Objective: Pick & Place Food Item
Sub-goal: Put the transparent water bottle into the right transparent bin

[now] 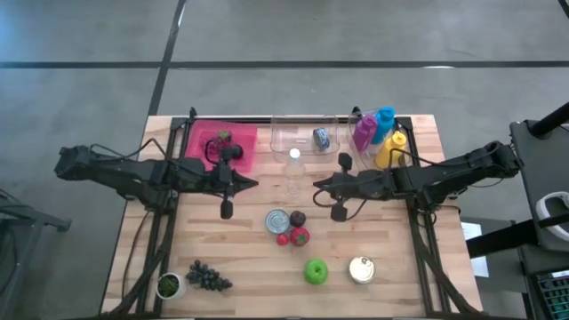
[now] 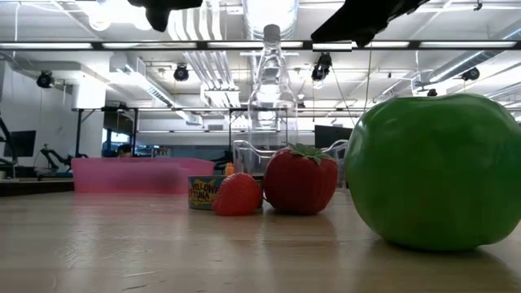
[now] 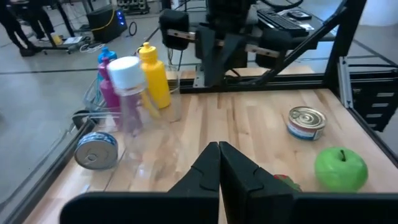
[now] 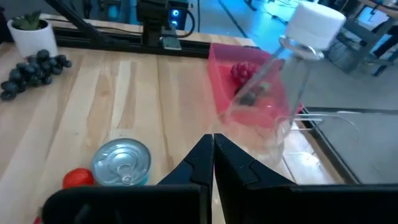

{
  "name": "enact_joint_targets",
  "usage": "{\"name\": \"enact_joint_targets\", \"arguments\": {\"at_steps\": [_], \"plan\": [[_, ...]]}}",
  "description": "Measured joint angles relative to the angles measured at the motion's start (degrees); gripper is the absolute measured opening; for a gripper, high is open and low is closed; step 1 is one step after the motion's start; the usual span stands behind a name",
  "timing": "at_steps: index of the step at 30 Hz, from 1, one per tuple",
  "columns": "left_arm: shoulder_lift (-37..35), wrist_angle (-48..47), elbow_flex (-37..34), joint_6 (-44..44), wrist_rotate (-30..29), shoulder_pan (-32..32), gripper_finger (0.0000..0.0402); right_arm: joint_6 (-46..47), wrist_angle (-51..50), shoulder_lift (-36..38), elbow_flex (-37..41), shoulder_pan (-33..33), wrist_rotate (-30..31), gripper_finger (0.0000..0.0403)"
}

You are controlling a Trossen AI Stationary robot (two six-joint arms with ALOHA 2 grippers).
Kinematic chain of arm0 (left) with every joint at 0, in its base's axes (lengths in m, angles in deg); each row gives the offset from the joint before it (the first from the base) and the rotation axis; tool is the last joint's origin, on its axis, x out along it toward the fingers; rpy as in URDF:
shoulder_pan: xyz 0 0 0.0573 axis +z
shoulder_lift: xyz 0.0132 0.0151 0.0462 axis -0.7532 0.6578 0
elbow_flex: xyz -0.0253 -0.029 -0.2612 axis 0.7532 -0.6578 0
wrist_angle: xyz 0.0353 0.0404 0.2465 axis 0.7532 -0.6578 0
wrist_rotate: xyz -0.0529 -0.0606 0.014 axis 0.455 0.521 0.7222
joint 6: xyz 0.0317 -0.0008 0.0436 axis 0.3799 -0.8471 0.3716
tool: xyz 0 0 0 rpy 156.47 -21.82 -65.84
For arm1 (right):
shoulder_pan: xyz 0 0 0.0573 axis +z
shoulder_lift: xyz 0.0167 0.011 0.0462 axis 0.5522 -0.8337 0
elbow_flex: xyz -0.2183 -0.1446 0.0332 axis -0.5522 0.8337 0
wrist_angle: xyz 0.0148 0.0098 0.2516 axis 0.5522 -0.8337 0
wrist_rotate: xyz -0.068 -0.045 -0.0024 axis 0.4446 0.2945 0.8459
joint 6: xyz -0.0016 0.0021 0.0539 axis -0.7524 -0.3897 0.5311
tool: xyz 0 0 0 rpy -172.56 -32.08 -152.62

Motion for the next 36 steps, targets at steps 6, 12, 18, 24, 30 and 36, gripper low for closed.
{"name": "enact_joint_targets", "arguments": {"at_steps": [6,12,18,24,30,36], "plan": [[-0.1,0.0,0.0,-0.1,0.0,-1.7,0.0002,0.3,0.6,1.0,0.4,-1.9,0.0,0.0008],[0.0,0.0,0.0,-0.2,-0.1,-2.8,0.0001,1.4,0.6,1.3,1.0,-2.0,-1.2,0.0008],[0.0,0.0,-0.1,-1.5,-1.0,-2.8,0.0001,1.8,0.6,1.3,0.9,-2.2,-1.2,0.0012],[0.0,-0.1,-0.3,-1.7,-1.7,-2.8,0.0001,1.1,0.8,0.8,1.0,-2.2,-1.1,0.0055],[0.0,-0.2,-0.3,-1.7,-1.7,-2.9,0.0001,0.6,1.0,0.8,0.7,-2.2,-1.0,0.0119],[0.0,-0.3,-0.3,-1.7,-1.7,-2.9,0.0001,0.3,1.0,0.8,0.2,-2.4,-0.4,0.0179]]}}
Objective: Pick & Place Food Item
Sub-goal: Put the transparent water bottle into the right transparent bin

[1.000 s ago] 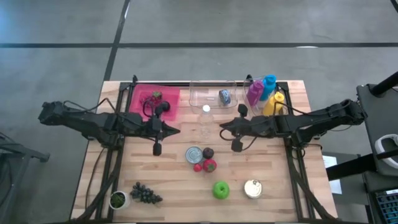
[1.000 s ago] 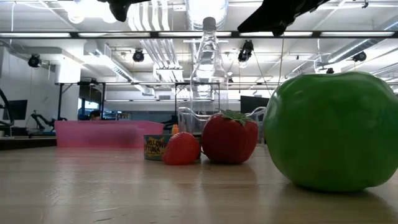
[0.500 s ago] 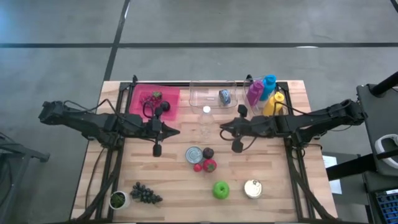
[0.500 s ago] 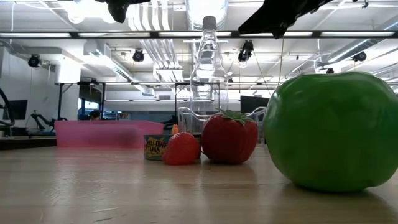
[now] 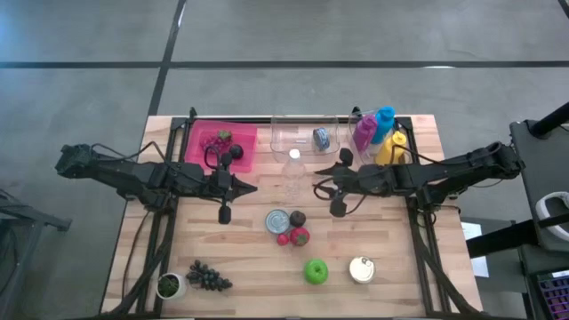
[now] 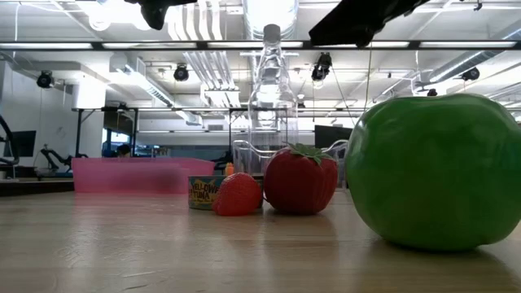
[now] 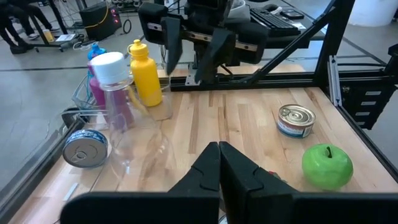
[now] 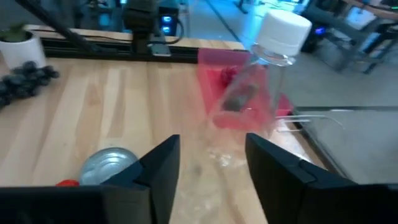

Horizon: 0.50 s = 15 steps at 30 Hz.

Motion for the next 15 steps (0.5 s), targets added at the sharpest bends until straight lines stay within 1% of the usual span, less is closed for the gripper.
{"name": "enact_joint_targets", "arguments": {"at_steps": [3,5,6,8,13,15], "plan": [[0.0,0.0,0.0,0.0,0.0,0.0,0.0001,-0.1,0.3,0.0,-0.4,0.0,3.7,0.0202],[0.0,0.0,0.0,0.0,0.0,0.0,0.0001,1.8,2.4,0.0,-0.4,-0.4,6.4,0.0214],[0.0,0.0,0.0,0.0,0.0,0.0,0.0001,3.1,3.6,0.0,-0.4,-0.8,6.4,0.0218],[0.0,-0.1,0.0,0.0,0.0,0.0,0.0001,4.5,5.0,0.0,-0.4,-2.2,4.4,0.0225],[0.0,-0.4,0.0,0.0,0.0,0.0,0.0001,5.2,6.2,-0.8,-0.3,-6.0,-4.7,0.0233],[0.0,-0.5,0.0,0.0,0.0,0.0,0.0001,4.5,6.2,-0.9,-0.3,-6.9,-7.2,0.0233]]}}
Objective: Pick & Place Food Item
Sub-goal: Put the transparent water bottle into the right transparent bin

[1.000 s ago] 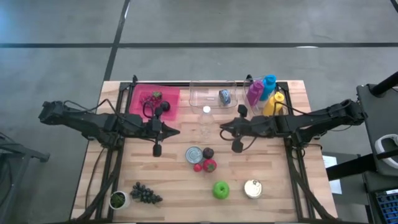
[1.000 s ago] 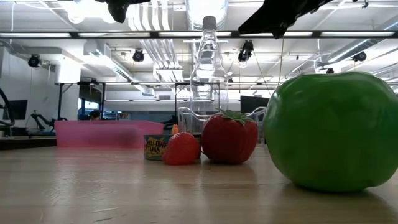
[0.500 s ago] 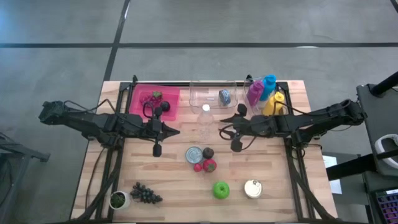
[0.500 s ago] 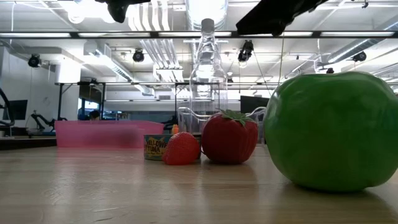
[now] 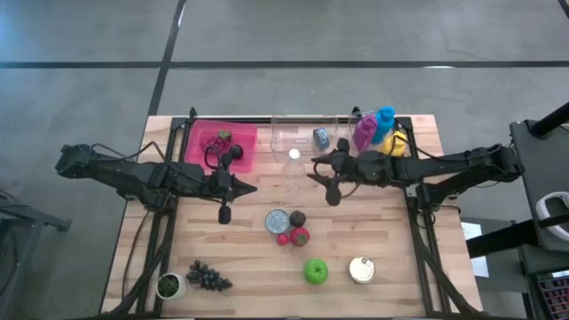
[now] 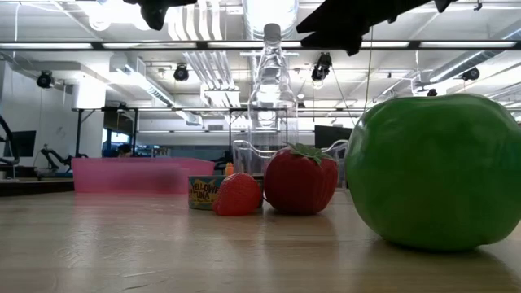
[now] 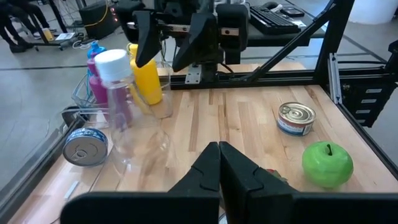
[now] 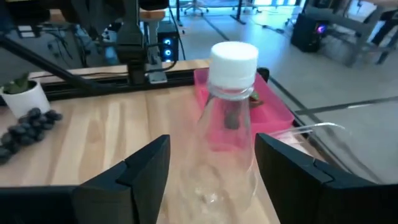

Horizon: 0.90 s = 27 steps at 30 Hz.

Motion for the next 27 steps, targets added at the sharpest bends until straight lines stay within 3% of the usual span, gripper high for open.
{"name": "enact_joint_targets", "arguments": {"at_steps": [11,17,27], "plan": [[0.0,-0.6,0.0,0.2,-0.3,0.0,0.0001,-6.3,0.0,-0.5,0.0,-0.3,-0.5,0.0224],[0.1,-0.9,0.0,-2.1,-10.9,0.1,0.0001,-5.2,0.0,-0.5,0.0,-0.3,-0.5,0.023],[0.2,-1.2,0.0,-2.2,-10.7,0.0,0.0001,-6.2,0.0,-0.5,0.1,-0.2,-0.5,0.0238]]}}
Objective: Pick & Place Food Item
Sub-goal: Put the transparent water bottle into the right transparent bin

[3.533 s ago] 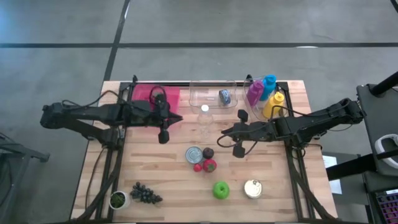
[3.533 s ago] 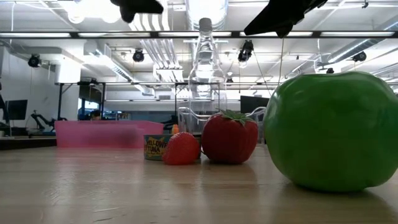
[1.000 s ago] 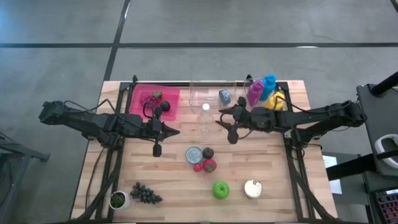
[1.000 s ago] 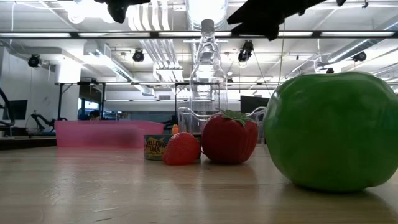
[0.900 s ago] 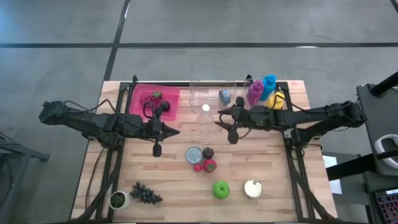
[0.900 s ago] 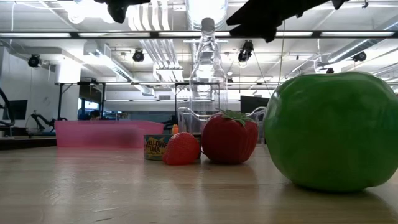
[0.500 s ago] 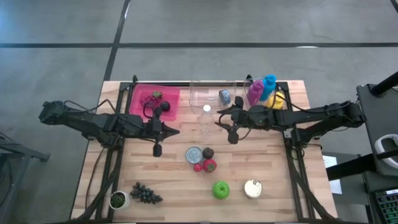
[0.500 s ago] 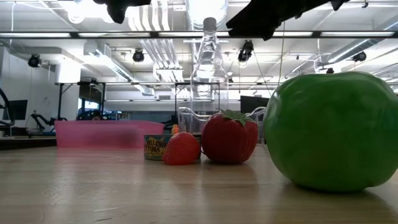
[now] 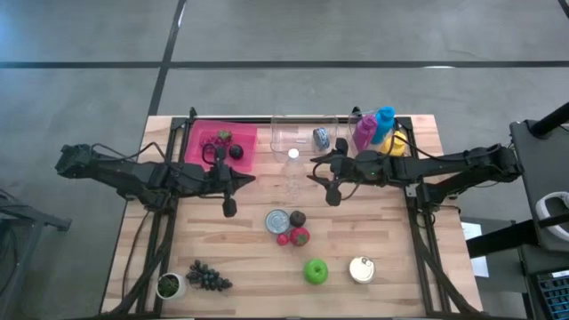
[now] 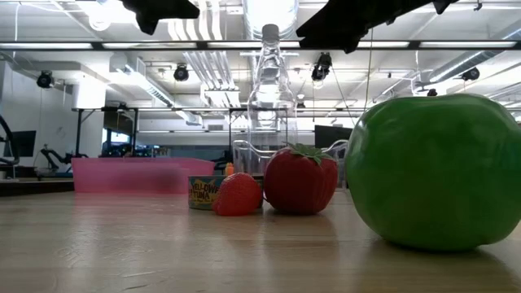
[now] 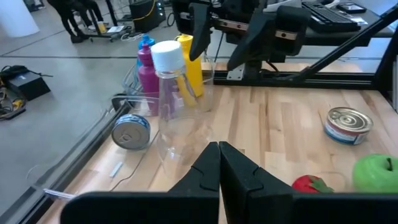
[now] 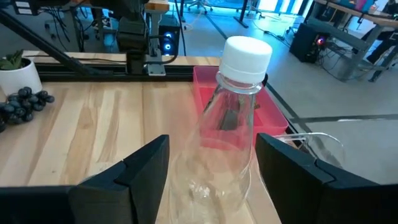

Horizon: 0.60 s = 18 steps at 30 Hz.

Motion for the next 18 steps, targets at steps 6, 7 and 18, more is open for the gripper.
{"name": "enact_joint_targets", "arguments": {"at_steps": [6,7,18], "plan": [[0.0,0.0,0.0,-0.4,0.0,0.0,0.0001,-0.3,0.0,0.0,0.0,0.0,0.0,0.0232],[0.0,0.0,0.0,-0.4,0.0,0.0,0.0001,-0.3,0.0,0.0,0.0,0.0,0.0,0.0231],[0.0,-0.3,0.0,-0.5,0.0,0.0,0.0001,-0.3,0.1,0.0,0.0,0.0,0.0,0.0236]]}}
